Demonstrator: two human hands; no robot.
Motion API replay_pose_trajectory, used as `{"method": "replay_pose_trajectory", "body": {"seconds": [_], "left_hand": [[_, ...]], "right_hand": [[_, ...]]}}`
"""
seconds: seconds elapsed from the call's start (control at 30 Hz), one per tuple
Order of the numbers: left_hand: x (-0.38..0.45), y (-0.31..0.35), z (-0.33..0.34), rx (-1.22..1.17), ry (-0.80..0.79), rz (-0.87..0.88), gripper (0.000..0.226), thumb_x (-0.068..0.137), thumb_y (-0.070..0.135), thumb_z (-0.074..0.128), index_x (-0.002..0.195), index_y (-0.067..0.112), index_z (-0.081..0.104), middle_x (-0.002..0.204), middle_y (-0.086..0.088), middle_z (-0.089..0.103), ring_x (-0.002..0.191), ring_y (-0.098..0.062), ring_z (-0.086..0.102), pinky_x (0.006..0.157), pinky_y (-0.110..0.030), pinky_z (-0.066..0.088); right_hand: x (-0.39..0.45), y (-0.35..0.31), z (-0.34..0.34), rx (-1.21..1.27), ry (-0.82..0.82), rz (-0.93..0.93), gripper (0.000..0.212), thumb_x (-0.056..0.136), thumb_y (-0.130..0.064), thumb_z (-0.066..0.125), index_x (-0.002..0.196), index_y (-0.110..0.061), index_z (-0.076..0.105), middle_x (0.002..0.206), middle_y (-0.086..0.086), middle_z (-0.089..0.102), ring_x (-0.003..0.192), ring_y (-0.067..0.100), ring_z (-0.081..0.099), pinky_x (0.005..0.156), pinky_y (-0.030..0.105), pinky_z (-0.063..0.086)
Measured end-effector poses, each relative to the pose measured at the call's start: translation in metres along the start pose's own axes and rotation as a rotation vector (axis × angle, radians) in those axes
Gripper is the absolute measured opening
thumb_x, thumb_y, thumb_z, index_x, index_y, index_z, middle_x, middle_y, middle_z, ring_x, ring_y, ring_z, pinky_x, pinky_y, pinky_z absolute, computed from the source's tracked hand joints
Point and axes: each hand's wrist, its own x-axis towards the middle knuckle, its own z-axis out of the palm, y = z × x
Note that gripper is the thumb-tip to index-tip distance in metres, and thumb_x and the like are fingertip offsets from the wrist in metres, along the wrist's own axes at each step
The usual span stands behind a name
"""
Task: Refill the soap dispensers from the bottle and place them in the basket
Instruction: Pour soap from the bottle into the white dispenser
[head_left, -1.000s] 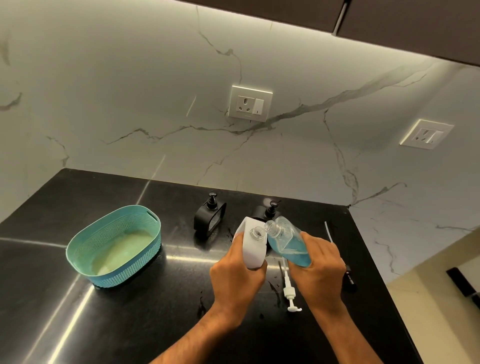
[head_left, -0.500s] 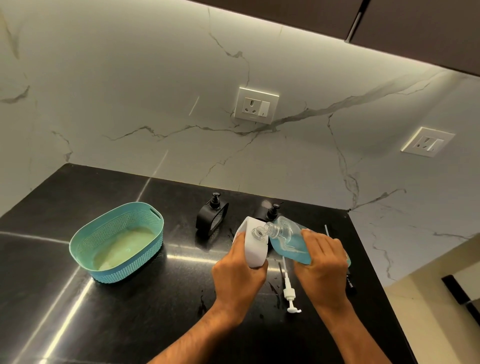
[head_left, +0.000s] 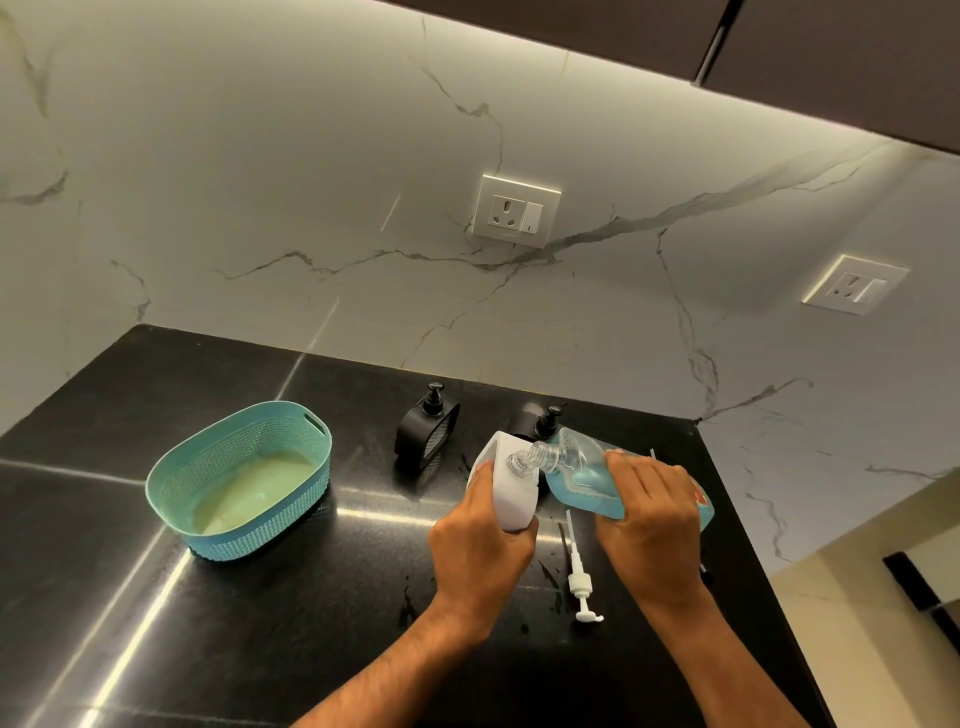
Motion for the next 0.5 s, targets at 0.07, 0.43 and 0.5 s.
{"method": "replay_pose_trajectory", "body": {"seconds": [0.07, 0.43, 0.5], "left_hand": [[-0.0003, 0.0003, 0.0003, -0.005, 0.000, 0.000, 0.087, 0.074, 0.040, 0.091, 0.147, 0.012, 0.053, 0.129, -0.006, 0.071, 0.102, -0.022, 0.076, 0.081, -0.026, 0.064], [0.0016, -0.0002, 0.0020, -0.001, -0.002, 0.010, 0.088, 0.076, 0.042, 0.089, 0.149, 0.012, 0.050, 0.133, -0.007, 0.070, 0.104, -0.022, 0.075, 0.083, -0.027, 0.063], [0.0020, -0.0011, 0.0017, -0.002, -0.001, 0.010, 0.088, 0.076, 0.042, 0.089, 0.149, 0.011, 0.050, 0.132, -0.007, 0.070, 0.104, -0.022, 0.075, 0.083, -0.027, 0.064]], "right_hand": [[0.0012, 0.0009, -0.0017, -0.008, 0.001, -0.012, 0.074, 0.051, -0.013, 0.101, 0.116, 0.002, 0.071, 0.108, 0.019, 0.074, 0.098, 0.038, 0.072, 0.084, 0.050, 0.060], [0.0065, 0.0033, -0.0053, -0.024, 0.005, -0.039, 0.075, 0.048, -0.016, 0.102, 0.114, 0.003, 0.071, 0.106, 0.020, 0.074, 0.094, 0.039, 0.073, 0.081, 0.051, 0.061], [0.0067, 0.0041, -0.0051, -0.023, 0.004, -0.040, 0.075, 0.049, -0.017, 0.102, 0.114, 0.003, 0.071, 0.106, 0.020, 0.074, 0.094, 0.038, 0.073, 0.080, 0.050, 0.061]]}}
